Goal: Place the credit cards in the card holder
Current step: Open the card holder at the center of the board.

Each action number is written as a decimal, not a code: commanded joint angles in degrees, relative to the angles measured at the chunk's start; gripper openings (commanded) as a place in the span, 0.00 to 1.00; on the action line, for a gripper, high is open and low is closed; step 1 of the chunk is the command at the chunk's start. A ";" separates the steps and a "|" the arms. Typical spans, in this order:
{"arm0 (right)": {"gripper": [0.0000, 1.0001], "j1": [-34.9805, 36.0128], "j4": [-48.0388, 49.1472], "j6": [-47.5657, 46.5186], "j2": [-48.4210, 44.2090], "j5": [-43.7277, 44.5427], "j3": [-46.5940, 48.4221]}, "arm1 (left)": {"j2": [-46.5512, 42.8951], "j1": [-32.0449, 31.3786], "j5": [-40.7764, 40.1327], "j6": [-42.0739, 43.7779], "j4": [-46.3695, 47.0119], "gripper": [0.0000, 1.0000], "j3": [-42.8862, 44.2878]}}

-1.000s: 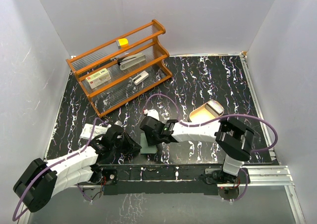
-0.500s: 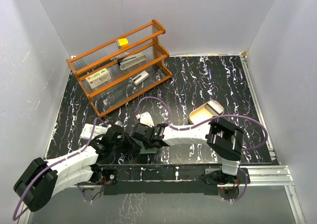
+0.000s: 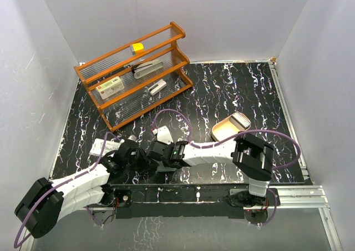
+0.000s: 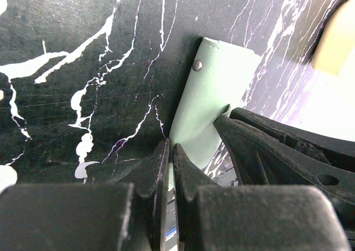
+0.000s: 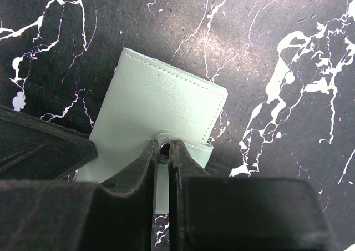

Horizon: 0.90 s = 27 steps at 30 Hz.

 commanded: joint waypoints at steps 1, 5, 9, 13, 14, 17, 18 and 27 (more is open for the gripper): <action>0.00 -1.50 -0.11 -0.93 -2.15 4.27 -3.64 | -0.70 -0.09 -0.58 0.66 -4.17 0.00 -0.50; 0.00 -2.80 2.50 -1.56 -4.07 3.81 -6.15 | 0.05 -0.09 -0.51 0.69 -4.09 0.00 -0.62; 0.00 -5.03 7.14 -2.38 -9.04 -0.23 -9.62 | 0.91 -0.07 -0.58 1.03 -4.43 0.00 -0.38; 0.00 -8.09 11.44 -2.46 -12.52 -5.66 -13.05 | 1.28 -0.09 -0.66 0.99 -4.29 0.00 -0.52; 0.00 -9.00 12.60 -2.35 -13.21 -7.13 -14.09 | 1.36 -0.09 -0.65 0.97 -4.22 0.00 -0.53; 0.00 -11.41 15.15 -1.94 -15.21 -10.51 -16.47 | 1.51 -0.07 -0.68 0.93 -4.15 0.00 -0.60; 0.00 -12.04 15.88 -1.82 -15.73 -11.84 -17.12 | 1.55 -0.09 -0.71 0.93 -4.19 0.00 -0.61; 0.00 -14.35 24.67 -1.77 -19.70 -24.06 -21.14 | -0.82 -0.09 1.28 -0.03 -1.20 0.06 0.27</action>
